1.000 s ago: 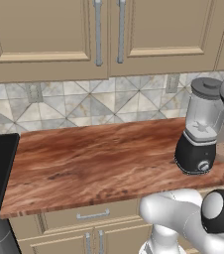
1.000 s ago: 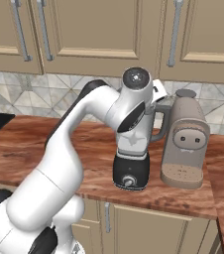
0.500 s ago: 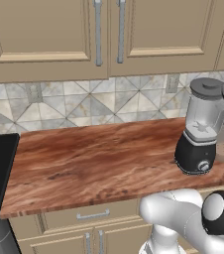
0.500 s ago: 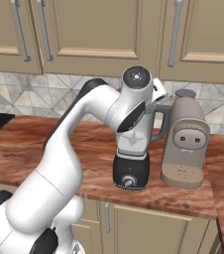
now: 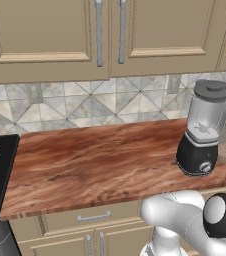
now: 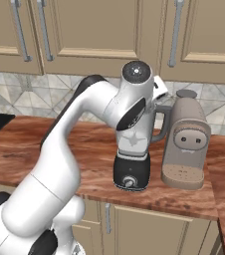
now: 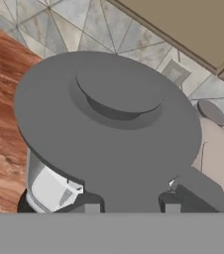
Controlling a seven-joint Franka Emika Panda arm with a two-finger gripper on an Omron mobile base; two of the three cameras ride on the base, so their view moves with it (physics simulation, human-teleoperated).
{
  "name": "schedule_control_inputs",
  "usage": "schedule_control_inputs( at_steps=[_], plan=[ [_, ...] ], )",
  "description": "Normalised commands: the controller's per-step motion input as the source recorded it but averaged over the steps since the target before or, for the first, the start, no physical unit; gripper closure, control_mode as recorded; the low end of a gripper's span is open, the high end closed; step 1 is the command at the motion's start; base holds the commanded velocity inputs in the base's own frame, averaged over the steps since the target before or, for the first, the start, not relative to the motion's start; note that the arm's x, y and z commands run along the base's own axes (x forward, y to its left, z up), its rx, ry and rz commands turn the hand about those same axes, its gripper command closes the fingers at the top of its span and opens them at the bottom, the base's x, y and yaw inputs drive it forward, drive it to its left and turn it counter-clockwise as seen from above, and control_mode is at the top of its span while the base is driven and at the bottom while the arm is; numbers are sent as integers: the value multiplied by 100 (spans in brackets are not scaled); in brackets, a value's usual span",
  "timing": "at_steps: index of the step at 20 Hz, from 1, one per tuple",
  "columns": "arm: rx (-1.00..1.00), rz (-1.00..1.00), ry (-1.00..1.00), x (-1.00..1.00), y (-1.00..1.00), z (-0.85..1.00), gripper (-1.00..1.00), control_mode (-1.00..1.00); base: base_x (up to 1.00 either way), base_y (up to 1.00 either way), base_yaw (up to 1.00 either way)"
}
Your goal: Close the lid blender by securely placing the lid on top.
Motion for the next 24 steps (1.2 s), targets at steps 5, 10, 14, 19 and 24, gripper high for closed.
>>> schedule_control_inputs(
  at_steps=[5,10,14,19,24],
  plan=[
    [0,1,10,-1,0,-25,100,-100,0,0,0],
    [0,6,7,6,0,-28,100,-100,0,0,0],
    [7,10,1,0,0,-44,100,-100,0,0,0],
    [2,7,0,0,5,-19,-100,-100,0,0,0],
    [0,2,0,0,5,-7,-100,-100,0,0,0]
  ],
)
